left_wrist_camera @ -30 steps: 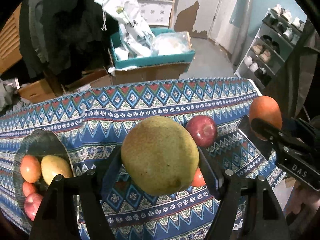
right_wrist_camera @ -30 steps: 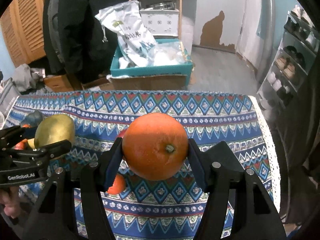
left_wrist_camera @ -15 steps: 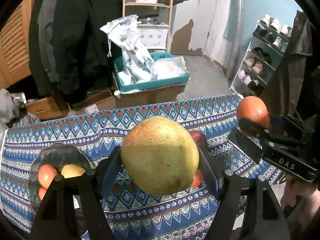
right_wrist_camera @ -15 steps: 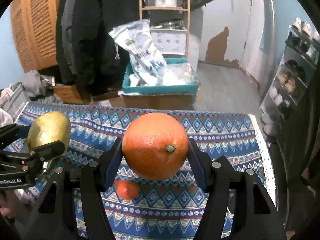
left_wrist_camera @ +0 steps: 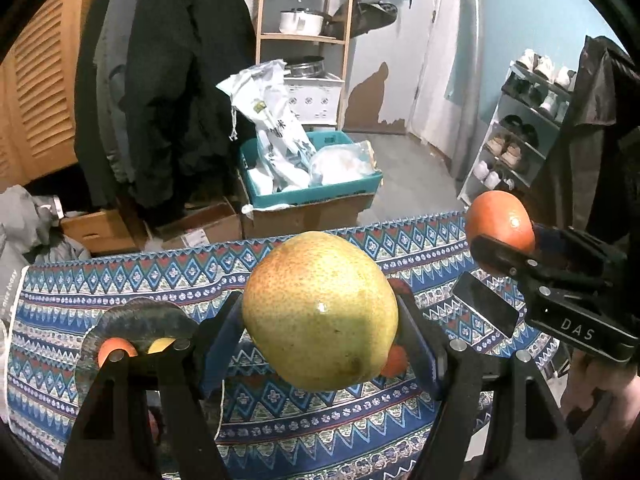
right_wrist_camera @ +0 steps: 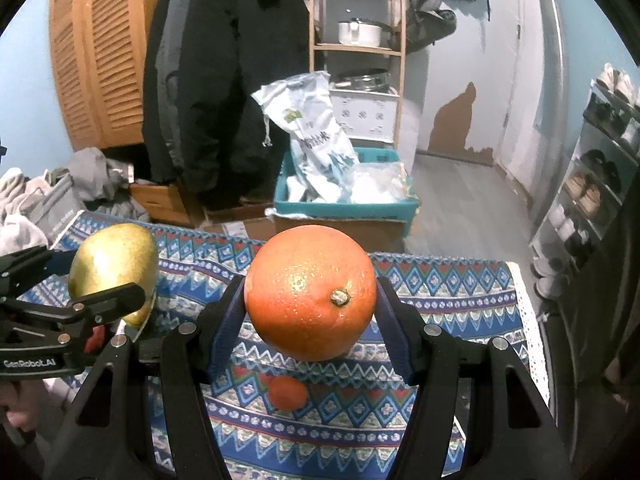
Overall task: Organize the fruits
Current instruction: 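Lift the pear with left tool toward the bowl while right tool carries the orange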
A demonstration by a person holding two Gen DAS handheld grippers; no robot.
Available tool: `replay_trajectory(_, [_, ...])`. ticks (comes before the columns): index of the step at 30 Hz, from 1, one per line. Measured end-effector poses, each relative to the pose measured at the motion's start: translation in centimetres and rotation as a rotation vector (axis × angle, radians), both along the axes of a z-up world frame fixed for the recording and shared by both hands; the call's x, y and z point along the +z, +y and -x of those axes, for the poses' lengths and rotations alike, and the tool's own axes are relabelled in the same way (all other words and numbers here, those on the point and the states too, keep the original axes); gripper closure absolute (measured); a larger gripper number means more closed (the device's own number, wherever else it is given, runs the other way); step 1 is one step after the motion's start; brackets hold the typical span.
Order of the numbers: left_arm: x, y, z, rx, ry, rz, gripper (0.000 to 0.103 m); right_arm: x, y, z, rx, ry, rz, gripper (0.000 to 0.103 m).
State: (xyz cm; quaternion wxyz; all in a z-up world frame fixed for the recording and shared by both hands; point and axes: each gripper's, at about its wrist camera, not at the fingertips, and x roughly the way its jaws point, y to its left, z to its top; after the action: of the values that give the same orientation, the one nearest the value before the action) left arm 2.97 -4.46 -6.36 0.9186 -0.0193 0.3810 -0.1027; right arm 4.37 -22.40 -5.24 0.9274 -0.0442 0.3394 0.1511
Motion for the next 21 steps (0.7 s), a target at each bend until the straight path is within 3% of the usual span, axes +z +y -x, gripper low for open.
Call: replay_trajectory(21, [0.7, 5.9, 1.7, 0.086, -0.027, 0.01, 0.027, 1.0, 6.2, 0.2, 0.12, -0.005, 0.001, 0.04])
